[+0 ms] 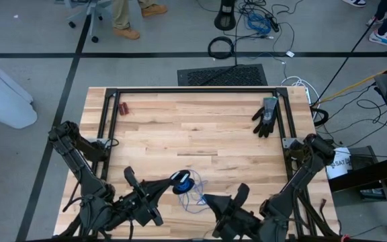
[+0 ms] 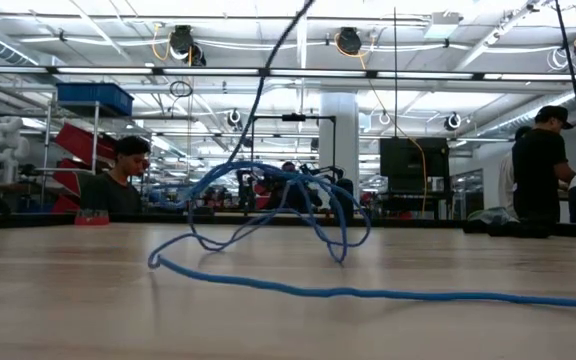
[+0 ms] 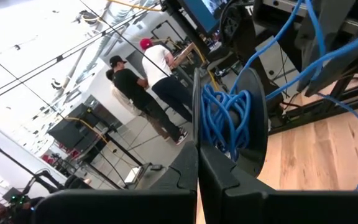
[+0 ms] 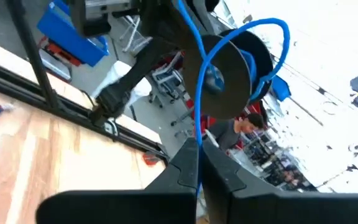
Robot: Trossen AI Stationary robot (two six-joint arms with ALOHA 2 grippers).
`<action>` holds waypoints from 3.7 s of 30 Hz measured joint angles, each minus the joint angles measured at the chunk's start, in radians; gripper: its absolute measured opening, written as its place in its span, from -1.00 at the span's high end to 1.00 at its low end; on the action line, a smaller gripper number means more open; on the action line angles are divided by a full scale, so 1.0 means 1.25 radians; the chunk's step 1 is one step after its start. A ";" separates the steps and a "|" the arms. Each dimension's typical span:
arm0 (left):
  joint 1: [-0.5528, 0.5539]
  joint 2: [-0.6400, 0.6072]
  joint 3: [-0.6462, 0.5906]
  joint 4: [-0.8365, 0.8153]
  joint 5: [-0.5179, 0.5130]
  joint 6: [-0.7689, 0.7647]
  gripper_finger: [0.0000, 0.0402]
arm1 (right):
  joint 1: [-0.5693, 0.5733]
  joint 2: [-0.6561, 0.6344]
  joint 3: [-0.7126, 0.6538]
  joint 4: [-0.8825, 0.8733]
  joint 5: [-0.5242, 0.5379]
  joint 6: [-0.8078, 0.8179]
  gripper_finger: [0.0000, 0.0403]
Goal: Coil cords
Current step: Uncoil the blue wire from the spool
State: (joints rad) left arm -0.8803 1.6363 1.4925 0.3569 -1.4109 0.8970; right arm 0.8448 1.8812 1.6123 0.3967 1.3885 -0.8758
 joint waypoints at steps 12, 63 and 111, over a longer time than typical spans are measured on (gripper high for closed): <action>-0.035 0.000 0.000 0.066 0.002 0.061 1.00 | -0.076 -0.010 0.000 -0.376 0.067 0.262 1.00; 0.094 -0.004 0.001 -0.036 0.022 0.068 1.00 | -0.074 -0.481 -0.021 -1.186 -0.560 0.876 0.55; 0.220 -0.003 0.001 -0.216 0.394 -0.211 1.00 | -0.174 -0.325 -0.758 0.411 -0.444 0.327 0.23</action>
State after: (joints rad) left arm -0.6052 1.6321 1.4933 0.0873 -0.9180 0.6327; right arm 0.6272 1.4754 0.6647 0.9109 0.8332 -0.4675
